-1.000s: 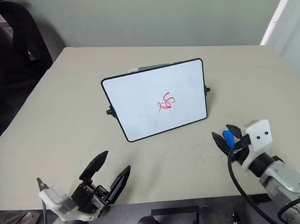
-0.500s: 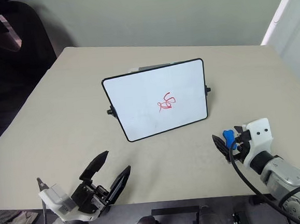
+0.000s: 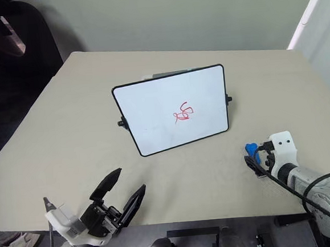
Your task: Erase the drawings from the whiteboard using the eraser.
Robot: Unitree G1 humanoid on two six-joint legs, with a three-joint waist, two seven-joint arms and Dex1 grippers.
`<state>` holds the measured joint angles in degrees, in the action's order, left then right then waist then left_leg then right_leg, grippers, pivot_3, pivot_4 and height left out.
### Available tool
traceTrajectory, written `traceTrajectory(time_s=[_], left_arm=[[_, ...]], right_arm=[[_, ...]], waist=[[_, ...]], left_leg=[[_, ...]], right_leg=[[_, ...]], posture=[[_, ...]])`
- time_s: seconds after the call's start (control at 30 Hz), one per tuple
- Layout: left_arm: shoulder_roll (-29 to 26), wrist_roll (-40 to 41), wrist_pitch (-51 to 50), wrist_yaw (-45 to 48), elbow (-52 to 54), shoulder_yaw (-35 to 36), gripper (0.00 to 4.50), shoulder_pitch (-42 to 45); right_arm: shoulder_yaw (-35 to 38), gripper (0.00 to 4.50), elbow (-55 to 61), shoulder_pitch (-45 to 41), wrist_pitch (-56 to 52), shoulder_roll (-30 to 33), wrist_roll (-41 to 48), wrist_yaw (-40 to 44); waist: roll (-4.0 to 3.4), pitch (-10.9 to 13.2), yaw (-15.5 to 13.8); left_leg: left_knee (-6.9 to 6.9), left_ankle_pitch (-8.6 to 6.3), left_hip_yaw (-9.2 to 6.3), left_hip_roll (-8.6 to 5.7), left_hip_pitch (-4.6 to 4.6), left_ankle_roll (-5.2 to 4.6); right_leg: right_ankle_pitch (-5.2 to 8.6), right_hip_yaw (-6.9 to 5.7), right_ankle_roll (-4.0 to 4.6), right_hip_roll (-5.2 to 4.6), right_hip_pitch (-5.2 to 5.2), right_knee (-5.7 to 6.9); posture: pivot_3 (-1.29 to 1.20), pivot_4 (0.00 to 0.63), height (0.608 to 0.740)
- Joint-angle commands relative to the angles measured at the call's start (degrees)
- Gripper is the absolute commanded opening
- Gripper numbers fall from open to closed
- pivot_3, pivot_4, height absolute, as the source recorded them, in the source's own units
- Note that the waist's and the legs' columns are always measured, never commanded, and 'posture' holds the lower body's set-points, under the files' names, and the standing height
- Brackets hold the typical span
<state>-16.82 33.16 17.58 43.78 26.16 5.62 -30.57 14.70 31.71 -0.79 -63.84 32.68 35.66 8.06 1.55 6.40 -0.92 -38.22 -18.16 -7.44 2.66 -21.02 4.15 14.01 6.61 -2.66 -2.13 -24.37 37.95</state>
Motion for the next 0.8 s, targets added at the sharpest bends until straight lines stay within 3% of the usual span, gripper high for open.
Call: traceTrajectory(time_s=[0.03, 0.17, 0.27, 0.47, 0.6, 0.8], left_arm=[[0.0, -0.2, 1.1, 0.5, 2.4, -0.2, 4.5, -0.4], [-0.2, 0.0, 1.0, 0.5, 2.2, 0.0, 4.5, -0.3], [-0.2, 0.0, 1.2, 0.5, 2.0, 0.2, 4.5, -0.2], [-0.2, -0.1, 1.2, 0.6, 2.3, 0.1, 4.5, -0.6], [-0.1, -0.1, 1.4, 0.7, 2.6, -0.1, 4.5, -1.2], [0.0, -0.2, 1.5, 0.9, 2.4, -0.2, 4.5, -1.2]], right_arm=[[0.5, 4.49, -0.4, -1.3, 0.4, 1.0, -1.2, 1.2], [-1.1, 4.49, -0.6, -1.9, 0.5, 0.4, -1.8, 1.8], [-2.4, 3.92, -0.5, -1.9, 0.0, 0.1, -2.3, 1.8], [-2.5, 1.71, 0.7, -1.1, -0.8, 0.9, -2.8, 2.5], [-0.7, 0.55, 3.3, -0.4, -0.4, 1.4, -2.0, 3.8], [0.1, 0.42, 11.2, -6.7, -0.2, 0.8, 1.9, 5.2]], waist=[[0.0, 0.0, 0.0], [0.0, 0.0, 0.0], [0.0, 0.0, 0.0], [0.0, 0.0, 0.0], [0.0, 0.0, 0.0], [-0.01, 0.0, 0.2]], left_leg=[[0.0, 0.0, 0.0, 0.0, 0.0, 0.0], [0.0, -0.01, 0.01, 0.0, 0.0, -0.01], [0.0, -0.01, 0.0, 0.0, 0.0, -0.01], [0.0, -0.01, 0.0, 0.0, 0.0, -0.01], [0.0, -0.01, 0.01, 0.0, 0.0, -0.02], [0.0, -0.01, 0.03, 0.0, 0.01, -0.02]], right_leg=[[0.0, 0.0, 0.0, 0.0, 0.0, 0.0], [0.0, 0.0, 0.0, 0.0, 0.0, 0.0], [0.0, 0.0, 0.0, 0.01, 0.0, 0.0], [0.0, 0.0, 0.0, 0.0, 0.01, 0.0], [0.0, 0.0, -0.01, 0.01, 0.01, 0.0], [0.0, -0.01, 0.0, 0.02, 0.01, 0.01]], posture=[[0.0, 0.15, 0.74], [0.0, 0.15, 0.74], [0.0, 0.15, 0.74], [0.0, 0.15, 0.74], [0.0, 0.15, 0.74], [0.0, 0.15, 0.74]])
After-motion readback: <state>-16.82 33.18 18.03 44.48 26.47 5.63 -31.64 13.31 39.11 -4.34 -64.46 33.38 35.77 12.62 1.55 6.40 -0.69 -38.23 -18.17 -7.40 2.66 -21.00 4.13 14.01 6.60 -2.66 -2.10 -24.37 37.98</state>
